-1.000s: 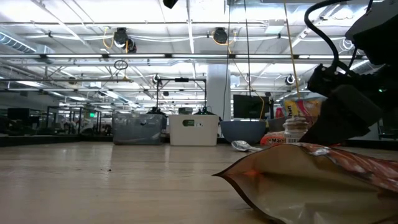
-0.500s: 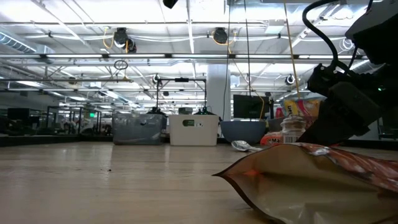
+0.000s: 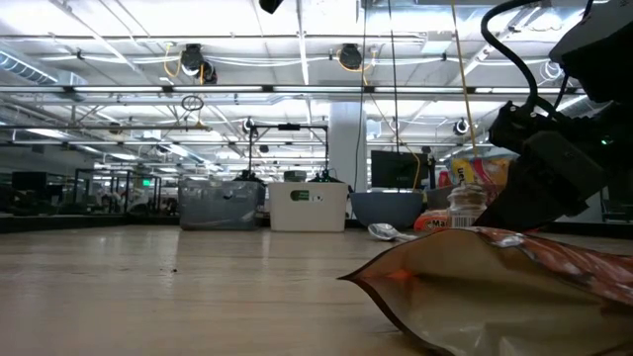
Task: Pick & Place Food Item
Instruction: Put the brown seasoning bottle into the white bin
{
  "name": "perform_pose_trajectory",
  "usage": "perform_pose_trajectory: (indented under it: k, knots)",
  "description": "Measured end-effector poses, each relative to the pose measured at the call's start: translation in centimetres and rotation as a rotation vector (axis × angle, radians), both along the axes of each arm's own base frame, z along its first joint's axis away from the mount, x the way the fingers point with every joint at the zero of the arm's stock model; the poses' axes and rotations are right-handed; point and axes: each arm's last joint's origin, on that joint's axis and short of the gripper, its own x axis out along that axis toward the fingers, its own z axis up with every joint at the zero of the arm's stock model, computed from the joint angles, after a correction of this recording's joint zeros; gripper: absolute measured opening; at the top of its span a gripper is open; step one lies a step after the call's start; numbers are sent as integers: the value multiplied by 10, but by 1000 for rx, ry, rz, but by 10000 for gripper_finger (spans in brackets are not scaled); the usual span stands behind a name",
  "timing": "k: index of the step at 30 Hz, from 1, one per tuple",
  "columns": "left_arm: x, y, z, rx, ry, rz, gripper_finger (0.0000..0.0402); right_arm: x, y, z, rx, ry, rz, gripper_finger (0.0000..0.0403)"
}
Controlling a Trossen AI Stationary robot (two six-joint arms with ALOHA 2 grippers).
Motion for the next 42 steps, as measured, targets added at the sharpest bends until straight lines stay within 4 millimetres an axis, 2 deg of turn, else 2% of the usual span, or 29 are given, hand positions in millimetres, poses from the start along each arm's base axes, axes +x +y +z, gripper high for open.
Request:
perform_pose_trajectory:
  k: [12, 23, 29, 42]
  knots:
    - [0, 0, 0, 0, 0, 0, 200, 2, 0, 2, -22, -27, -5, 203]
    - [0, 0, -1, 0, 12, -8, 200, 5, 2, 7, -17, -80, 14, 181]
    - [-2, -1, -4, -9, 51, -45, 200, 8, 4, 10, 16, -101, 67, 191]
    - [-2, -1, -6, -17, 65, -54, 200, 6, 4, 8, -4, -75, 64, 189]
